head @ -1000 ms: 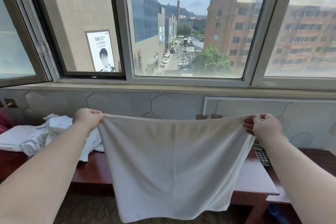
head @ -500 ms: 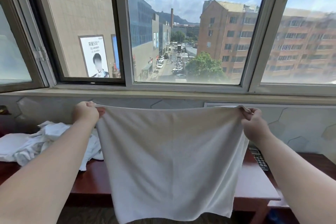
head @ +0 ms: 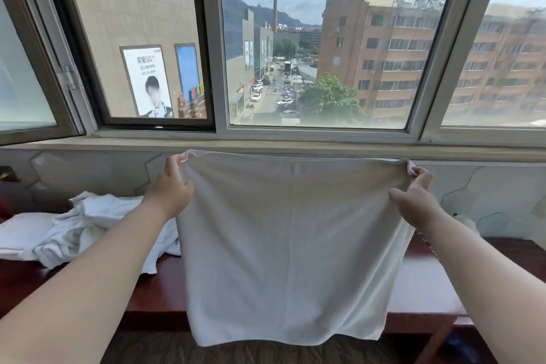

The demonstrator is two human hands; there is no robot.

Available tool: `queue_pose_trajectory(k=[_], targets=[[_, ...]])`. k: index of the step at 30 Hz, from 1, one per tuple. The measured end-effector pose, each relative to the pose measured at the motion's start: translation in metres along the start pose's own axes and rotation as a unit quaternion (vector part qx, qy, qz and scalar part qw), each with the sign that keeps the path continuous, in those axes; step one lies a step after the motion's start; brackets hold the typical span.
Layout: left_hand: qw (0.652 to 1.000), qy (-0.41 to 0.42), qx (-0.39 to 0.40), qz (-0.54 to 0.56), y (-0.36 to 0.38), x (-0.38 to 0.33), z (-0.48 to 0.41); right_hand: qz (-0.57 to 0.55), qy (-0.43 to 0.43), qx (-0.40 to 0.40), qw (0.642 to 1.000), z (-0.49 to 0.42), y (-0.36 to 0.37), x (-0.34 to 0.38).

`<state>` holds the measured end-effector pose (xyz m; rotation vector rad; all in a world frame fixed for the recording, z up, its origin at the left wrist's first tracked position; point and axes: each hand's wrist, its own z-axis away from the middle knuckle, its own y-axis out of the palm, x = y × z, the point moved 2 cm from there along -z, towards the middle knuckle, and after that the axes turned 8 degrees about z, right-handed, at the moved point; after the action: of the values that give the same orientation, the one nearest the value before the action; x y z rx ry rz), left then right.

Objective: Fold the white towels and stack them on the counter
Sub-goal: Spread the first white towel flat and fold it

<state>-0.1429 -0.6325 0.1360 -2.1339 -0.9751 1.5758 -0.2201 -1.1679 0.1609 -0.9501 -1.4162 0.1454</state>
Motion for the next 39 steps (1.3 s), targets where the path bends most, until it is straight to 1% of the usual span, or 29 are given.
queue_pose_trajectory(k=[2,4,8,12,16,19,22,31,35,39], targets=[[0.999,0.017,0.022,-0.026,0.001,0.009,0.002,-0.014,0.012,0.009,1.000,0.006,0.010,0.003],[0.999,0.023,0.019,-0.028,0.003,0.018,0.002,-0.019,0.027,0.011,0.999,0.011,0.019,0.003],[0.999,0.006,0.032,-0.027,0.015,0.040,0.005,-0.006,0.043,0.026,0.999,0.016,0.042,-0.010],[0.998,-0.011,0.053,-0.017,0.034,0.062,0.011,-0.014,0.049,0.018,0.999,0.015,0.066,-0.024],[0.998,-0.043,0.040,-0.005,0.047,0.072,0.000,-0.011,0.042,0.008,0.999,-0.001,0.083,-0.022],[0.998,-0.056,0.024,0.002,0.053,0.072,-0.025,-0.014,0.038,0.001,0.999,-0.024,0.092,-0.012],[0.996,-0.082,0.027,0.007,0.065,0.075,-0.049,-0.011,0.036,0.004,0.999,-0.050,0.108,-0.006],[0.982,-0.171,0.074,-0.012,0.128,0.112,-0.109,-0.002,0.069,0.066,0.995,-0.140,0.178,-0.030],[0.976,-0.199,0.082,-0.039,0.171,0.130,-0.137,0.010,0.084,0.104,0.991,-0.192,0.217,-0.066],[0.960,-0.260,0.104,-0.010,0.220,0.150,-0.144,0.015,0.124,0.159,0.979,-0.220,0.258,-0.101]])
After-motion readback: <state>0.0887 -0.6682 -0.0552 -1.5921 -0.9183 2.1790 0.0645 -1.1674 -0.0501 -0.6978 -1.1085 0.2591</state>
